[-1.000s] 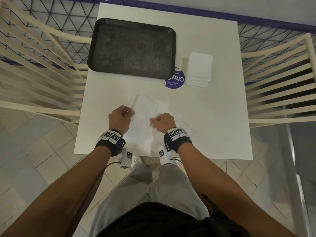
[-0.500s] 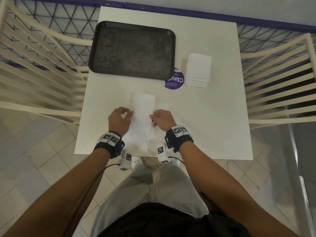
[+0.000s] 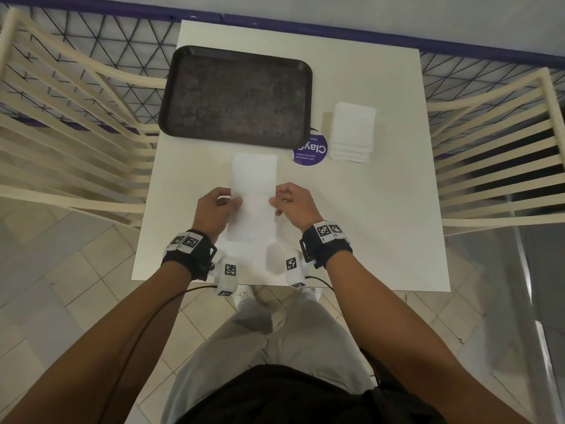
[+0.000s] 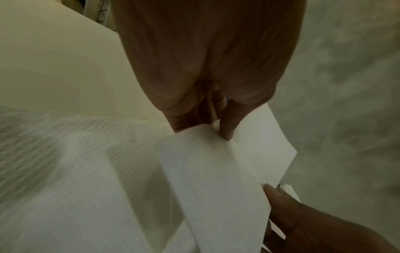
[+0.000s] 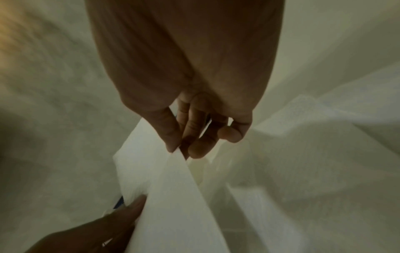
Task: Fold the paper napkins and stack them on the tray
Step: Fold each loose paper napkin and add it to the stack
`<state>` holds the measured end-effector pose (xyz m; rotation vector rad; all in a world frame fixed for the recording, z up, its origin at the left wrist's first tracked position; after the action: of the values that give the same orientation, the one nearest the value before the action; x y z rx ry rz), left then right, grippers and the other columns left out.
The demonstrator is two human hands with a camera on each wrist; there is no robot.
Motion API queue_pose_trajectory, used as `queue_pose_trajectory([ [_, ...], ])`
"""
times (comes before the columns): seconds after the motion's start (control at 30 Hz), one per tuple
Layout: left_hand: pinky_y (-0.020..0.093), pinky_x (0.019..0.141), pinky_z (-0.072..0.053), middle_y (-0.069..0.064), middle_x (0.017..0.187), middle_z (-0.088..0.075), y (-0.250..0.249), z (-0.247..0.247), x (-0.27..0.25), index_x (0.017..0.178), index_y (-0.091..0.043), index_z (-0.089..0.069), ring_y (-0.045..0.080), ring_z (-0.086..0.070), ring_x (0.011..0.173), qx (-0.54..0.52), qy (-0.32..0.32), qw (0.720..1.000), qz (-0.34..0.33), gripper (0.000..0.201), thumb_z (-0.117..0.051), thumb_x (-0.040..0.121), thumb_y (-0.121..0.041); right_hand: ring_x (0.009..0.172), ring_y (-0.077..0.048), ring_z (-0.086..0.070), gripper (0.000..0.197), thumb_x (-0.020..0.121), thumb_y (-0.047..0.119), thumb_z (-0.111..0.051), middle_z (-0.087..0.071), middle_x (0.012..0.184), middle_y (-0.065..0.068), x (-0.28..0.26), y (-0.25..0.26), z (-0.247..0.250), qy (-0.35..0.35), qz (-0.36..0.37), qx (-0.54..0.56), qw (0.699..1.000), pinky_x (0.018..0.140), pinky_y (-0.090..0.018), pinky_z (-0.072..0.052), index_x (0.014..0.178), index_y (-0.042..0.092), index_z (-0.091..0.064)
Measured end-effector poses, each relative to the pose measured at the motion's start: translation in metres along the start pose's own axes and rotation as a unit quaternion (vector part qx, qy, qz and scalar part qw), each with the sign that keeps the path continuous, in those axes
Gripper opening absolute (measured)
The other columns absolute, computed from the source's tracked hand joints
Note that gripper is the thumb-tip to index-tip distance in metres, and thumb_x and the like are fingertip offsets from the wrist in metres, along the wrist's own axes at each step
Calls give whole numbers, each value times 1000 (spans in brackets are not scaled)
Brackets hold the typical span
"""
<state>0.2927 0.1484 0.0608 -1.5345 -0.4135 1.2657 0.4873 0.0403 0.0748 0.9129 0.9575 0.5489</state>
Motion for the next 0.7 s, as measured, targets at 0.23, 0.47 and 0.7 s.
queue_pose_trajectory([
  [0.23, 35, 66, -52, 12, 84, -69, -7, -7, -9, 86, -18, -72, 26, -62, 74, -101, 19, 995, 10, 26, -60, 85, 5, 56, -15, -59, 18, 88, -8, -62, -66, 71, -1, -5, 14, 6, 17, 48, 38, 998, 53, -11, -40, 90, 8, -70],
  [0.47, 26, 60, -49, 8, 88, -65, -12, -11, -12, 81, -9, -68, 22, -60, 77, -140, 13, 989, 48, 31, -42, 89, 6, 65, -17, -63, 29, 85, 2, -54, -74, 97, -8, -5, 6, 7, 17, -2, 61, 998, 62, -28, -43, 83, 18, -78],
  [0.7, 31, 72, -53, 3, 89, -72, -2, -5, -5, 96, -10, -74, 20, -63, 83, -112, -12, 992, 55, 6, -70, 93, -14, 61, -10, -63, 12, 84, 10, -75, -74, 88, -6, -4, 7, 9, 5, 17, 37, 999, 57, -13, -45, 96, 13, -76],
])
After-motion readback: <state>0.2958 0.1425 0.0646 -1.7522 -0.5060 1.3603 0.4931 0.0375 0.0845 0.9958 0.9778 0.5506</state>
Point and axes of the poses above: each hand's wrist, its own x-axis towards the middle knuckle, its own z-axis out of the back of the hand, y = z × x, the point moved 9 cm from there along x, towards the middle knuckle
